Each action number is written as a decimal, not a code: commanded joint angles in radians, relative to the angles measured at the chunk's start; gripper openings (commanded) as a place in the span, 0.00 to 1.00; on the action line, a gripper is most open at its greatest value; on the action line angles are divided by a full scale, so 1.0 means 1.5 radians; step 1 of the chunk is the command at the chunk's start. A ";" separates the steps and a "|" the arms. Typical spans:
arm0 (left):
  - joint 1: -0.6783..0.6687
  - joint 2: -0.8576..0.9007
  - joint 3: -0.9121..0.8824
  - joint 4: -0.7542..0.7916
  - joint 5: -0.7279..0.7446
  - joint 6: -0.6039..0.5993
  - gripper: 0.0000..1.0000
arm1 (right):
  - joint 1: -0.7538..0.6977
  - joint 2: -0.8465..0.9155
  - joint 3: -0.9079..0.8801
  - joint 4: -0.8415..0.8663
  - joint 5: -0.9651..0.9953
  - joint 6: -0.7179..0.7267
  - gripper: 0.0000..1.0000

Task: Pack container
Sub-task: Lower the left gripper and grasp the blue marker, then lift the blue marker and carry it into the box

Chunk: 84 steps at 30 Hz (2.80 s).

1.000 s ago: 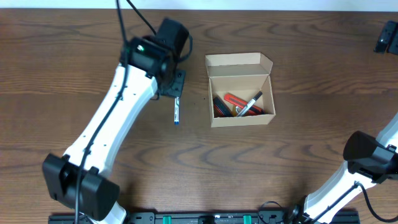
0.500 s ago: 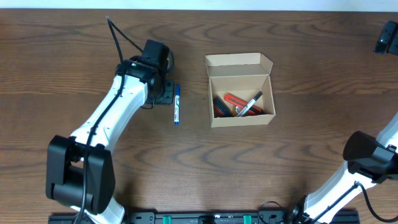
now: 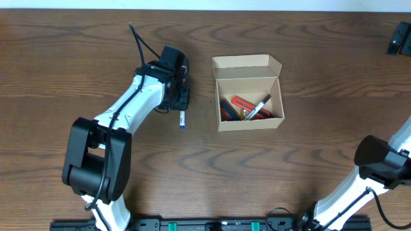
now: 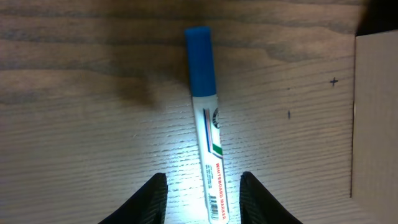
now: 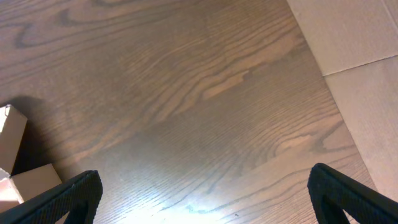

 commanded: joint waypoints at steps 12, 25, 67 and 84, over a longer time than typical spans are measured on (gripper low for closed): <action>-0.018 0.054 -0.003 0.012 0.006 0.001 0.36 | -0.002 -0.010 0.009 -0.001 -0.003 0.009 0.99; -0.018 0.068 -0.003 0.025 -0.006 -0.010 0.37 | -0.002 -0.010 0.009 -0.001 -0.003 0.009 0.99; 0.002 0.052 0.161 -0.092 -0.005 0.001 0.06 | -0.002 -0.010 0.009 -0.001 -0.003 0.009 0.99; -0.104 0.024 0.445 -0.257 0.160 0.137 0.06 | -0.002 -0.010 0.009 -0.001 -0.003 0.009 0.99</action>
